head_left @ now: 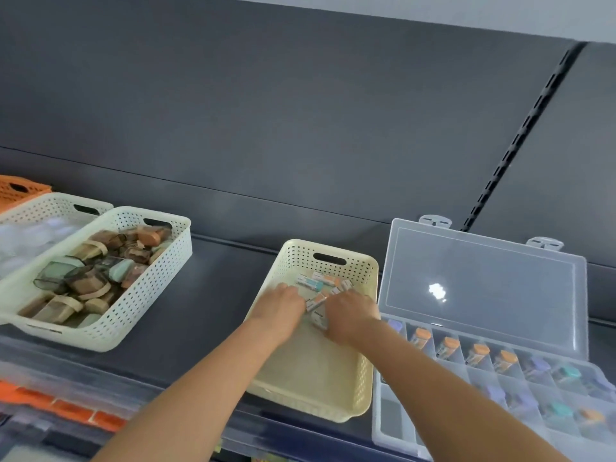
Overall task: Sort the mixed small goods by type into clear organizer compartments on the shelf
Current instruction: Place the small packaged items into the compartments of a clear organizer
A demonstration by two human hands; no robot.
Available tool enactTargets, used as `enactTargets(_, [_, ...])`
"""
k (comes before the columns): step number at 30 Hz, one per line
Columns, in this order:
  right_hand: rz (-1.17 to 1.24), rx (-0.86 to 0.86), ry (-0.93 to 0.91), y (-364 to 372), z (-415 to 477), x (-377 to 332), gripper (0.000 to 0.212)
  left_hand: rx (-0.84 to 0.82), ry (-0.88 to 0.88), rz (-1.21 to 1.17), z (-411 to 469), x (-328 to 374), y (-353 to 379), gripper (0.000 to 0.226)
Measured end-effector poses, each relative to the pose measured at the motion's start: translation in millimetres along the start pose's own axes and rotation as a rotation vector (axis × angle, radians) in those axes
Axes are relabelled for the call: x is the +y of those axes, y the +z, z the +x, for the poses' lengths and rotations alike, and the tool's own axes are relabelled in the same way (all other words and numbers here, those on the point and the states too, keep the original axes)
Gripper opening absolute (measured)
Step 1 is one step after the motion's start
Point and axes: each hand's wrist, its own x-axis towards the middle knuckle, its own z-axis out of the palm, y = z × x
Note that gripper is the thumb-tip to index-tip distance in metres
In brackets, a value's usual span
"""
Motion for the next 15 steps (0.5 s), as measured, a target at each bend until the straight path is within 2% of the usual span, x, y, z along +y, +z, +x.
enactTargets(3, [0.055,0.045,0.000,-4,-4,0,0.024,0.036,-0.019,-0.113,0,0,-4,0.025])
enactTargets(6, [0.196,0.153,-0.021,-11,-17,8,0.022,0.092,-0.049,-0.322,-5,-2,-11,0.016])
enactTargets(8, [0.338,0.280,-0.037,-18,-31,22,0.018,0.140,-0.063,-0.498,-10,0,-17,0.026])
enactTargets(10, [0.501,0.418,-0.012,-25,-50,40,0.017,0.227,-0.082,-0.649,-19,11,-28,0.032])
enactTargets(13, [0.674,0.567,0.013,-27,-85,66,0.017,0.407,-0.086,-0.822,-35,37,-51,0.020])
enactTargets(15, [0.717,0.613,0.013,-23,-110,82,0.020,0.456,-0.025,-0.922,-47,57,-65,0.012])
